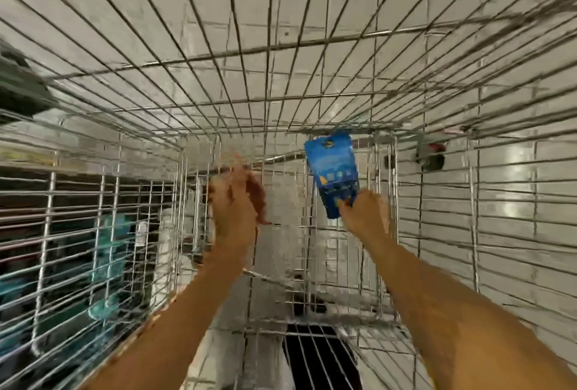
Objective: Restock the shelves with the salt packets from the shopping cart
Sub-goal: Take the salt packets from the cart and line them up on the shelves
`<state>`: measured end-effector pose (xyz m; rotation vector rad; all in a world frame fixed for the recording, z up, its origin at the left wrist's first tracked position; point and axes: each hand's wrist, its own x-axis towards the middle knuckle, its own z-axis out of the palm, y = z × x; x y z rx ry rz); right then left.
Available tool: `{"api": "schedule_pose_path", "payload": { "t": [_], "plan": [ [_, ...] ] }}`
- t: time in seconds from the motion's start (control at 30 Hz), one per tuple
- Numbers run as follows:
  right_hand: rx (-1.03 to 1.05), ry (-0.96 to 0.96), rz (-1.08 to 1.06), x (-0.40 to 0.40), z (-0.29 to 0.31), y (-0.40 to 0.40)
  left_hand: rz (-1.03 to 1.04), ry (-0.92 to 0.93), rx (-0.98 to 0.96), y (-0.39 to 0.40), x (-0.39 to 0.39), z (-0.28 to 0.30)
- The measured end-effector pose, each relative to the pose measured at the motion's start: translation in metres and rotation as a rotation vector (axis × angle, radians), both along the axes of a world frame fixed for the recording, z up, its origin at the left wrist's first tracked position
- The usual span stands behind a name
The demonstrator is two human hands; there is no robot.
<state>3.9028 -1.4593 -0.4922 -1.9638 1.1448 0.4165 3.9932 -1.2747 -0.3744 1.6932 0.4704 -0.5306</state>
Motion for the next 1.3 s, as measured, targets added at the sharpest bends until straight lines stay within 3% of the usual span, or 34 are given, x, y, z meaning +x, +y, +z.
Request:
{"api": "schedule_pose_path", "payload": {
  "t": [0.2, 0.43, 0.53, 0.8, 1.03, 1.3],
  "plan": [
    [-0.051, 0.218, 0.115, 0.016, -0.044, 0.002, -0.001, 0.006, 0.031, 0.007, -0.009, -0.034],
    [0.024, 0.109, -0.042, 0.013, -0.054, -0.004, -0.019, -0.034, 0.095, 0.018, -0.012, -0.046],
    [-0.058, 0.069, -0.09, 0.014, -0.051, 0.005, -0.035, -0.046, 0.11, 0.021, -0.011, -0.046],
    [0.417, -0.054, -0.309, 0.006, -0.041, 0.028, 0.022, 0.028, 0.092, 0.023, -0.007, -0.038],
    [0.596, -0.086, -0.378, -0.028, 0.023, 0.031, 0.023, 0.012, 0.064, 0.028, -0.003, 0.015],
    [0.587, -0.197, -0.3, -0.028, 0.162, 0.036, 0.074, -0.068, 0.014, 0.05, 0.002, 0.121]
  ]
}}
